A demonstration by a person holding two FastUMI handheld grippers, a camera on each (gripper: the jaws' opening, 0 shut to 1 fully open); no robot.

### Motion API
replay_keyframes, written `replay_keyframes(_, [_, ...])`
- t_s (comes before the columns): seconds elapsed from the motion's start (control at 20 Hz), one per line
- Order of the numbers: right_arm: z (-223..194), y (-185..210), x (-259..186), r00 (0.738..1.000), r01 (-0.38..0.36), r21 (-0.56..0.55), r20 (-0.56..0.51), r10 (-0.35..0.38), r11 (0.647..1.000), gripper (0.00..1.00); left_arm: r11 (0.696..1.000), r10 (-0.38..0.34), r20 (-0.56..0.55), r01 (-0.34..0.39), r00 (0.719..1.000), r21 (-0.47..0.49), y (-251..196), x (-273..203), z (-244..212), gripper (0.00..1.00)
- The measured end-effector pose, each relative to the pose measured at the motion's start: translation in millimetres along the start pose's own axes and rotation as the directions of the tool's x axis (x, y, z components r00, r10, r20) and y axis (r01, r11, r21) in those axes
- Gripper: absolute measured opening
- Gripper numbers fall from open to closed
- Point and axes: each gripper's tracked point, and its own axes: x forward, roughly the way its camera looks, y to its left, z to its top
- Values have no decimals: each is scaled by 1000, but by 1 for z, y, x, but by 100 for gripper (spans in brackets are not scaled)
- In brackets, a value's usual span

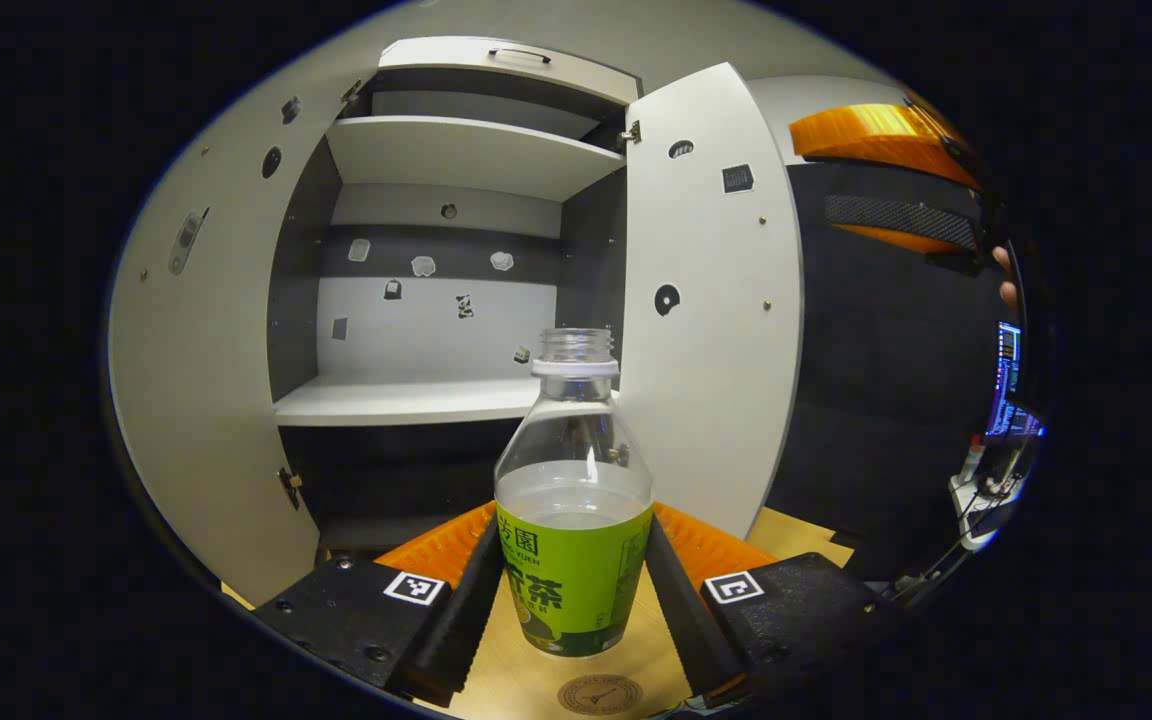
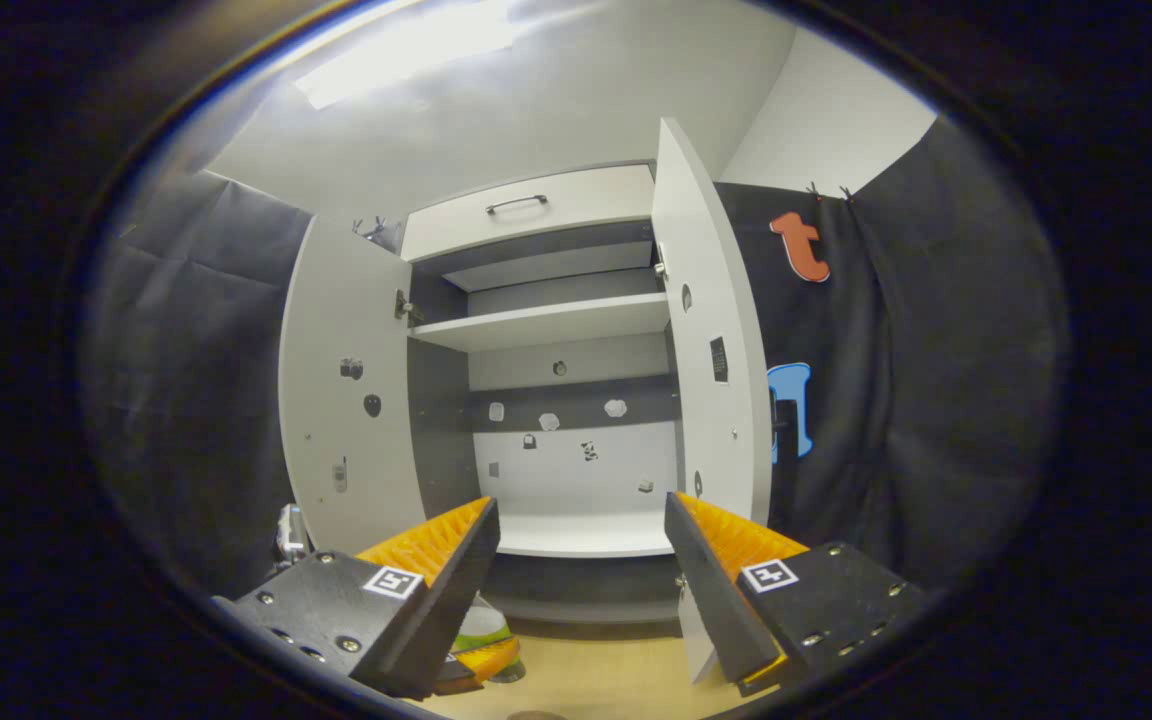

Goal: Grasp the bottle in the cabinet with the left hand and place it on the coaster, then close the right door with the right hand and the left door with the left hand.

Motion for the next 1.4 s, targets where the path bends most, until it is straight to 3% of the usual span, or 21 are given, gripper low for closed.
replay_keyframes(0.3, [1,5,-20,1000,-19,-10,12,20,1000,100,999,-34,-1,34,999,8,-15,-17,-66,81])
replay_keyframes(0.45, [-1,5,-29,1000,-23,-34,5,23,999,99,996,-92,-38,92,995,14,-31,-21,-110,81])
replay_keyframes(0.7, [-9,3,-40,1000,-3,-37,-7,3,999,100,992,-118,-105,122,987,32,-37,-23,-167,81])
replay_keyframes(0.95, [-30,7,-44,998,5,-48,-58,-8,999,96,987,-154,-115,158,981,22,-37,-13,-183,81])
replay_keyframes(1.1, [-37,13,-43,998,-2,-44,-66,-1,999,100,979,-185,-125,195,975,66,-38,-8,-200,81])
replay_keyframes(1.25, [-40,17,-43,998,-9,-29,-66,7,1000,100,972,-149,-179,177,972,153,-26,-12,-221,84])
replay_keyframes(1.4, [-44,17,-46,997,1,-30,-73,-3,1000,100,976,-145,-200,173,969,134,-22,-20,-224,87])
